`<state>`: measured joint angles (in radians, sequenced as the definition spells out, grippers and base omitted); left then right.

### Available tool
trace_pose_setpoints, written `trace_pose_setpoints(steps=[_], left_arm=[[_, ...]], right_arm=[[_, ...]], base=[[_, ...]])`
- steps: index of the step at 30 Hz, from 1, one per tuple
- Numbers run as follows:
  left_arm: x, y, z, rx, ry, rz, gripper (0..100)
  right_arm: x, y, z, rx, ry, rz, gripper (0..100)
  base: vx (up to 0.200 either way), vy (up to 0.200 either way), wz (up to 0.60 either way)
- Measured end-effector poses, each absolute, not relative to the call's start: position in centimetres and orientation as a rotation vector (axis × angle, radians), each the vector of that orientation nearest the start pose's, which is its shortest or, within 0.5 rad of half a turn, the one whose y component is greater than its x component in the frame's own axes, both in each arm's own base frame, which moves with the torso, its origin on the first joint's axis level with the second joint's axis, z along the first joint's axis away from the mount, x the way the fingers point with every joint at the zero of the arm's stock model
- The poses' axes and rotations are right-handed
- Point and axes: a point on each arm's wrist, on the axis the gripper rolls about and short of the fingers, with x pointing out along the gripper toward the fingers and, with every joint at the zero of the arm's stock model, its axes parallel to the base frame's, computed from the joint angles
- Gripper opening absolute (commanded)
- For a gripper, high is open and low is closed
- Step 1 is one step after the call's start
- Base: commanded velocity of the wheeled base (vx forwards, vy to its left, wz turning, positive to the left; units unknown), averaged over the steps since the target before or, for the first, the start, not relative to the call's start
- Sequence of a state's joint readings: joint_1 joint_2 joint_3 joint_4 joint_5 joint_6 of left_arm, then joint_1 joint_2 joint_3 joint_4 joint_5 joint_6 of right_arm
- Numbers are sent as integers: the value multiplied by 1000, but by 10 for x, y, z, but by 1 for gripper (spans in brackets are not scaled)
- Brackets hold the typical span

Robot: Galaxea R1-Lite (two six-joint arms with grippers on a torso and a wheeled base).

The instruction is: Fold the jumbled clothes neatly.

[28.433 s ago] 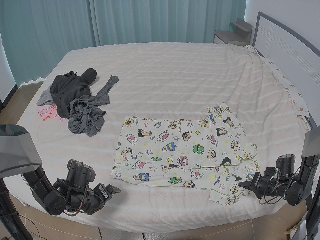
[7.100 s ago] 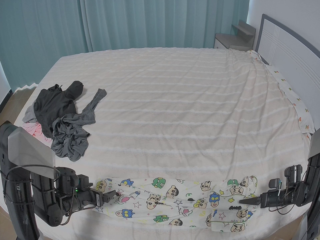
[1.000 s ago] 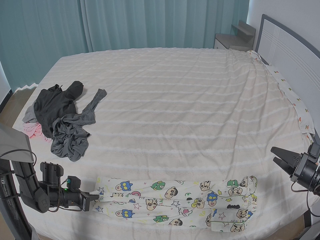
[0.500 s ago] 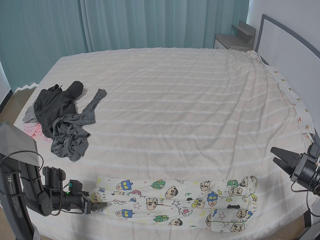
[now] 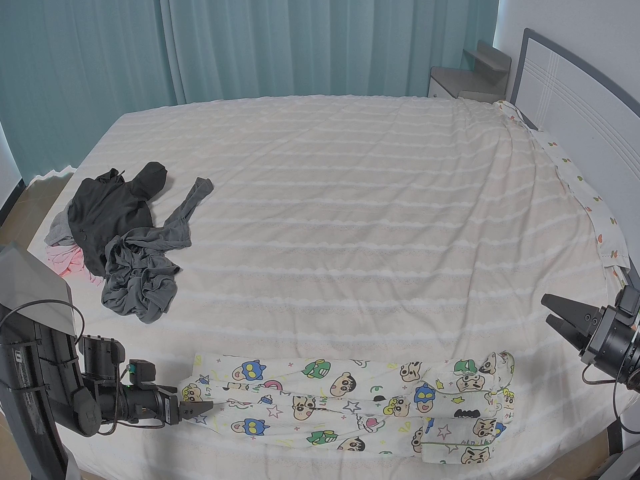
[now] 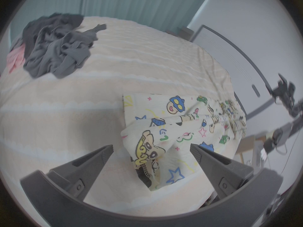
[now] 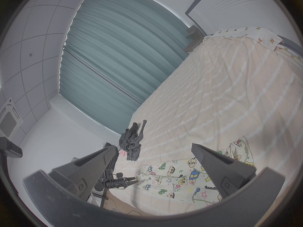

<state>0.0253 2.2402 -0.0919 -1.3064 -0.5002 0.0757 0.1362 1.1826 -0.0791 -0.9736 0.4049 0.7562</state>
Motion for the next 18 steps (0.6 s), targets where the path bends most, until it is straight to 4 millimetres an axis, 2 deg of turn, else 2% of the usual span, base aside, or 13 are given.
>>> trace_pose_setpoints(steps=[6,10,18], left_arm=[[224,-7,-31,-276,921,-394,100],[238,-15,-30,-347,940,-361,100],[257,-38,-31,-325,930,-343,100]], right_arm=[[130,27,143,753,327,466,100],[130,27,143,753,327,467,100],[130,27,143,753,329,466,100]], base=[[0,0,0],[0,0,0],[0,0,0]])
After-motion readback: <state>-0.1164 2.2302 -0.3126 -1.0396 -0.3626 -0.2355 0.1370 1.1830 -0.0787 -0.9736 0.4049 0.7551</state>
